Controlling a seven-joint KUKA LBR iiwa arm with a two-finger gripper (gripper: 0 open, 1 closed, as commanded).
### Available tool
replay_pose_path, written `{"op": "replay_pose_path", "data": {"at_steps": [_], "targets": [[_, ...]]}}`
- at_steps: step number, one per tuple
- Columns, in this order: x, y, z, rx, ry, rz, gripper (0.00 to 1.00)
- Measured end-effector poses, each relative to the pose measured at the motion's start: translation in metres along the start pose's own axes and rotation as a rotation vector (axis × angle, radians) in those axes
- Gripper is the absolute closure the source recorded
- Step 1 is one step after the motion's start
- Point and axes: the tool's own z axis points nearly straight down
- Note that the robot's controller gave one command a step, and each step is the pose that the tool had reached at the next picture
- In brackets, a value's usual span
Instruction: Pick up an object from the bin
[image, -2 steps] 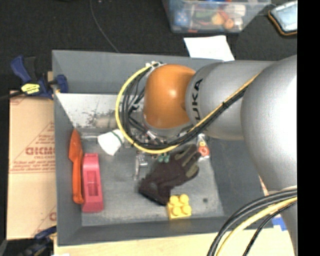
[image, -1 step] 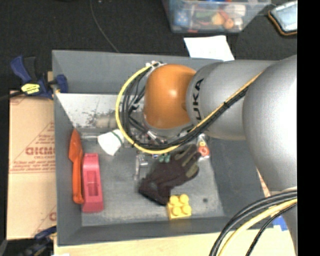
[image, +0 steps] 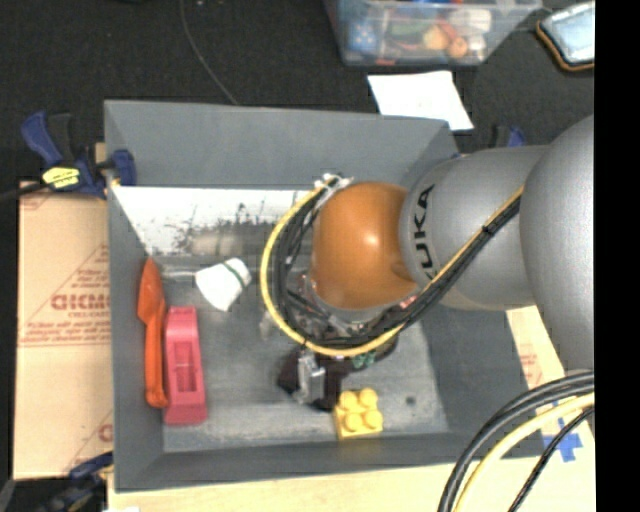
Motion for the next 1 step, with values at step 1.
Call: {"op": "replay_pose_path", "data": {"at_steps": [1], "targets": [[-0.0113,-0.0407,-0.0119,0.001,-0.015,0.068,1.00]]}}
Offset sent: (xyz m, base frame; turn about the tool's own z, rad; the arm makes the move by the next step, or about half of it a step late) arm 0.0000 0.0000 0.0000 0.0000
